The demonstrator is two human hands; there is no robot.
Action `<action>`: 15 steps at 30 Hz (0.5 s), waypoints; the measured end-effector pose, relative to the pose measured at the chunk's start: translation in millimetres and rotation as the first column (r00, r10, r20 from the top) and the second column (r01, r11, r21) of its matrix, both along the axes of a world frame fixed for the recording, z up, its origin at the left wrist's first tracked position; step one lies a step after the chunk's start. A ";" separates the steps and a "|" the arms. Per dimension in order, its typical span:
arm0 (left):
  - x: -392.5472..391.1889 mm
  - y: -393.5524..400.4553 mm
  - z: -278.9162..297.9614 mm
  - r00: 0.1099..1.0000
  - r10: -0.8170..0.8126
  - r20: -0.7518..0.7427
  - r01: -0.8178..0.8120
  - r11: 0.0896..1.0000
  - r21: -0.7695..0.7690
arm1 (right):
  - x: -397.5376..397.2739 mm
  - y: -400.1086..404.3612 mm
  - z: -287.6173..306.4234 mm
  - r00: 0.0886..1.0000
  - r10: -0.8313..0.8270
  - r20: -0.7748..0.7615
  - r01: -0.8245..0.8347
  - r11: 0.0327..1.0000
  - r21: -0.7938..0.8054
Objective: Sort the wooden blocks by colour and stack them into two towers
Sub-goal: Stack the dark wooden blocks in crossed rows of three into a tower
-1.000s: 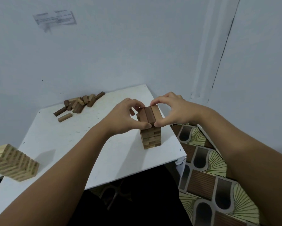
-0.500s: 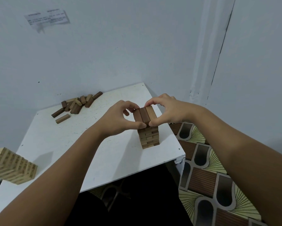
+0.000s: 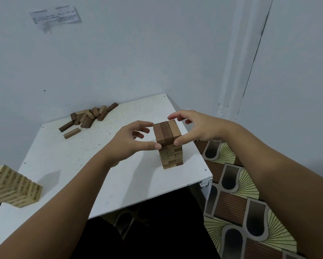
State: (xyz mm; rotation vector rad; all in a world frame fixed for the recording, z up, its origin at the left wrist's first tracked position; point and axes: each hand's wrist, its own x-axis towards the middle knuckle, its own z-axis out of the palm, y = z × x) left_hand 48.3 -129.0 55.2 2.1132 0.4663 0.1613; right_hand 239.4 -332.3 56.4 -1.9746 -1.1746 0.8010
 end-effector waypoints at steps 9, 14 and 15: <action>8.3 0.3 2.4 0.999 -0.029 0.021 0.031 0.996 -0.083 | -0.2 1.8 1.7 1.000 0.006 -0.021 -0.006 1.000 0.018; 8.8 0.2 -0.1 0.999 -0.047 0.004 0.047 0.995 -0.087 | 0.1 6.6 -2.7 0.999 0.003 -0.034 -0.002 1.000 0.020; 8.9 -0.2 -0.8 0.999 -0.048 0.003 0.049 0.995 -0.085 | 0.6 7.3 -3.6 0.999 0.007 -0.032 -0.006 1.000 0.019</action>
